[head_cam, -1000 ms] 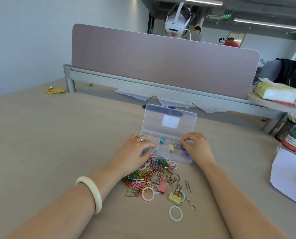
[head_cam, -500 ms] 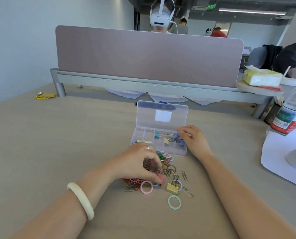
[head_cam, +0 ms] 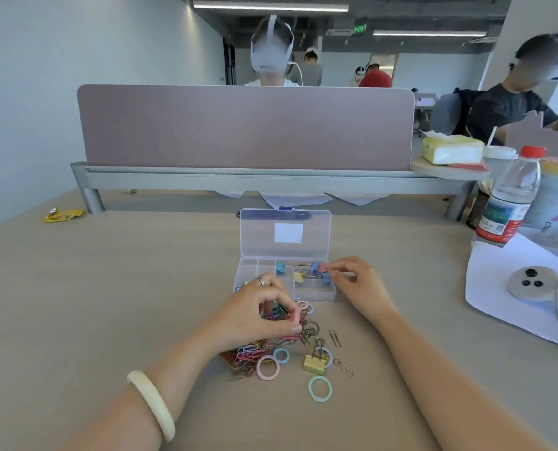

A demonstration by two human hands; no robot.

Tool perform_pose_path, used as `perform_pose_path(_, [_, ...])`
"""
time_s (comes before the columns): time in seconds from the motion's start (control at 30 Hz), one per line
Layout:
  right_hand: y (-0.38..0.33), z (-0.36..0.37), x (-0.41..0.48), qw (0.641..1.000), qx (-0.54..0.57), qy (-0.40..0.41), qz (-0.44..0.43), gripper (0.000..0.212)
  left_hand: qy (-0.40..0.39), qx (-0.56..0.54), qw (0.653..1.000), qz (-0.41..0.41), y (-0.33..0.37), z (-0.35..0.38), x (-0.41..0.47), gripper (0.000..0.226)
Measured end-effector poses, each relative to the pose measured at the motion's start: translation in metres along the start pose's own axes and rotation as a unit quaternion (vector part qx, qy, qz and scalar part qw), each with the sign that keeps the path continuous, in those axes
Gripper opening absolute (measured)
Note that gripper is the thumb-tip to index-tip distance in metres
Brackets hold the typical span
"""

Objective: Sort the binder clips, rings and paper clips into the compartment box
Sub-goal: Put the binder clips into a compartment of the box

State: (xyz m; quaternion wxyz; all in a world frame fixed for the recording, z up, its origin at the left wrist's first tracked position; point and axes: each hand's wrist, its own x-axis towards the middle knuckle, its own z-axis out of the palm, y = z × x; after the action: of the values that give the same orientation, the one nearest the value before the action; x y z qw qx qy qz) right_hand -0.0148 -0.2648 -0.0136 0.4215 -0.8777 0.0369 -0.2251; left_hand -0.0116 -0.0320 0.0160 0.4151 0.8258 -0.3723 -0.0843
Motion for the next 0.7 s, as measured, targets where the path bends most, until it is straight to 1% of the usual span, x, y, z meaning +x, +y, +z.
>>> perform_pose_path(0.07, [-0.003,-0.002,-0.007,1.0,0.011,0.0,0.007,0.012,0.015,-0.067,0.998,-0.015,0.0,-0.001,0.003,0.022])
perform_pose_path(0.13, [-0.004,-0.003,-0.013,0.999,0.03,0.004,0.013,0.011,0.039,-0.127,0.991,-0.032,0.0,-0.001,0.009,0.016])
perform_pose_path(0.17, [-0.005,-0.003,-0.015,0.999,0.039,0.008,0.02,0.01,0.055,-0.148,0.987,-0.039,0.0,-0.002,0.013,0.013])
perform_pose_path(0.27, [-0.006,-0.005,-0.02,0.998,0.048,0.021,0.037,0.01,0.12,-0.175,0.976,-0.05,0.0,-0.006,0.031,0.016])
perform_pose_path(0.37, [-0.006,-0.007,-0.025,0.997,0.059,0.026,0.048,0.012,0.169,-0.153,0.972,-0.052,-0.001,-0.013,0.058,0.02])
perform_pose_path(0.47, [-0.005,-0.007,-0.029,0.997,0.06,0.024,0.051,0.012,0.192,-0.11,0.974,-0.041,-0.007,-0.011,0.087,0.015])
perform_pose_path(0.57, [-0.005,-0.007,-0.029,0.996,0.074,0.022,0.054,0.015,0.195,-0.054,0.979,-0.025,-0.016,-0.003,0.105,0.008])
perform_pose_path(0.7, [-0.007,-0.009,-0.028,0.994,0.093,0.015,0.054,0.023,0.178,-0.032,0.983,-0.014,-0.028,0.003,0.117,0.006])
